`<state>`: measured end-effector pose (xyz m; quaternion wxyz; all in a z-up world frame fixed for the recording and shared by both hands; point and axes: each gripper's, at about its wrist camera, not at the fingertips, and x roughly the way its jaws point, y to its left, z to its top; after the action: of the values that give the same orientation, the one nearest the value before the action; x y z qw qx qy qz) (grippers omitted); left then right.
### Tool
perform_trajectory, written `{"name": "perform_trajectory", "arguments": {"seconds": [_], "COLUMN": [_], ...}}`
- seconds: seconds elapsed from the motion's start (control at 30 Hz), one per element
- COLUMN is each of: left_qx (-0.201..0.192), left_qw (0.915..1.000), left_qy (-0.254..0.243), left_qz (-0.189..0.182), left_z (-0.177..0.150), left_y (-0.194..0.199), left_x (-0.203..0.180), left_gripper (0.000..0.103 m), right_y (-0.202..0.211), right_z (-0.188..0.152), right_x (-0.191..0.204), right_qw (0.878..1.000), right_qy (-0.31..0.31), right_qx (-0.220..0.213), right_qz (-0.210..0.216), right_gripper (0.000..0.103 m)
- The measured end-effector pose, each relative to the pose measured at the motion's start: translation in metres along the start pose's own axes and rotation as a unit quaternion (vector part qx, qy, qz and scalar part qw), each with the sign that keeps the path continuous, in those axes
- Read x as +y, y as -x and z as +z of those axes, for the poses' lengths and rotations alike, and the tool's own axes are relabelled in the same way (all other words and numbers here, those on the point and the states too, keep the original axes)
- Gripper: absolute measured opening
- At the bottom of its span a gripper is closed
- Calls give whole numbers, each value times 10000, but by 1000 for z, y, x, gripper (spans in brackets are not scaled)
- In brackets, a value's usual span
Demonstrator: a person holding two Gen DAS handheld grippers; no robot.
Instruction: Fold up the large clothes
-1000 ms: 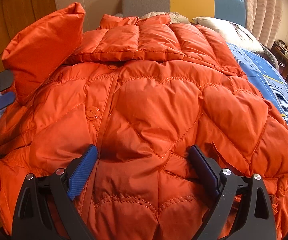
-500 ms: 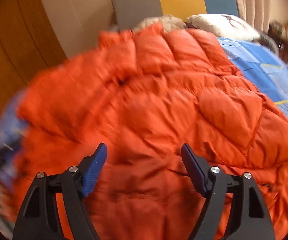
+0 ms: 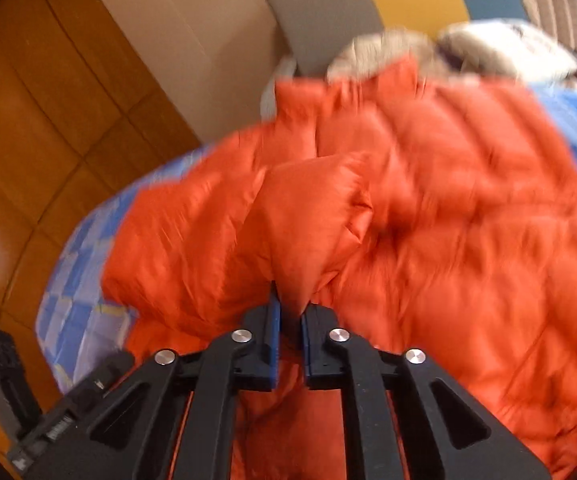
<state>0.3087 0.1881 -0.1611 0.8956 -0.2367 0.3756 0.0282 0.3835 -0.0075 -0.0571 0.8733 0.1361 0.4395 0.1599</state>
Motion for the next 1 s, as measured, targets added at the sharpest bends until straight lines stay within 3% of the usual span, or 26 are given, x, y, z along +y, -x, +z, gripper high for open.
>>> {"name": "perform_trajectory", "arguments": {"seconds": [0.07,0.3,0.53,0.67,0.73,0.8,0.83,0.87,1.0], "left_qx": [5,70,20,-17,-96,-168,-195,-230,-200], "left_qw": [10000,9999,9998,9998,9998,9998,9998,9997,9995], "left_qy": [23,28,-40,-19,-4,3,4,-3,-137], "left_qz": [12,126,185,194,151,115,92,76,182], "left_z": [6,25,36,45,50,56,58,61,71], "left_y": [-4,-21,-27,-31,-30,-30,-30,-30,-40], "left_x": [-1,-5,-11,-13,-16,-19,-21,-22,-32], "left_gripper": [64,64,64,63,63,63,63,63,64], "right_y": [14,24,11,-3,0,8,14,21,26], "right_z": [19,65,80,77,73,68,65,63,62], "right_x": [-9,-59,-125,-147,-149,-147,-143,-138,-120], "right_qw": [9989,9906,9797,9799,9788,9768,9753,9745,9769], "right_qy": [121,65,-373,-666,-801,-811,-798,-781,-534], "right_qx": [-347,-756,-570,-362,-430,-541,-665,-811,-926], "right_qz": [-294,-1135,-1883,-1844,-1836,-1905,-1951,-1940,-1849], "right_gripper": [6,5,5,6,17,40,58,63,63]}}
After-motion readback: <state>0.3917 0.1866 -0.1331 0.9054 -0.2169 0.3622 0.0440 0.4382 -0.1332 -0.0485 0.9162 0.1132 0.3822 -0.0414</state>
